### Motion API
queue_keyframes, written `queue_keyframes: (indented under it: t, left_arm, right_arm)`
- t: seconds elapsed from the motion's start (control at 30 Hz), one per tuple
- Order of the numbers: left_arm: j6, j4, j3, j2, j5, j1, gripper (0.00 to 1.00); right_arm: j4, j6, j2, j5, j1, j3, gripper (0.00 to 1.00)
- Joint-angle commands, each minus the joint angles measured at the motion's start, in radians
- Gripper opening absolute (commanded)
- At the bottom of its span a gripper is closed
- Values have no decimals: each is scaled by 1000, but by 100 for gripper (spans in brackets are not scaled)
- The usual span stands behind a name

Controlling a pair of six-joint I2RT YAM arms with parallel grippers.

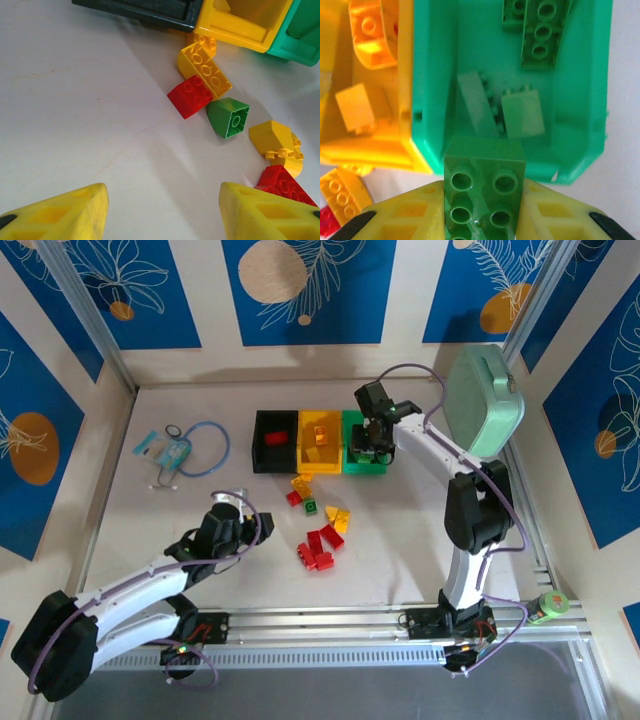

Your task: Sort the legos into containers by color

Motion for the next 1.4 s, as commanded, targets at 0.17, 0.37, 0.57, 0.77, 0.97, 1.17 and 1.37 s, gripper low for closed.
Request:
queue_keyframes:
  t: [0.17, 0.37, 0.57, 0.77, 0.97, 1.17, 1.37]
  left_arm:
    - [26, -70, 59, 21, -11, -31, 59]
    - [23, -53, 111, 97, 4, -62, 59]
    - [31, -14, 178, 217, 28, -101, 59]
    - [21, 41, 219, 323, 43, -119, 60]
    - [24, 73, 312, 471, 92, -127, 66]
    - [19, 54, 404, 595, 113, -126, 65]
    - [14, 0, 494, 686, 106, -127, 62]
  right_arm:
    - [-101, -94, 171, 39, -57, 232, 33]
    - [-162, -130, 265, -38, -73, 373, 58]
    - [-126, -75, 193, 99, 4, 211, 76]
    - [52, -23, -91, 69, 61, -122, 76]
    - [68, 17, -277, 83, 95, -274, 74]
    - [80, 54, -415, 89, 101, -381, 73]
    - [93, 73, -471, 73, 99, -436, 71]
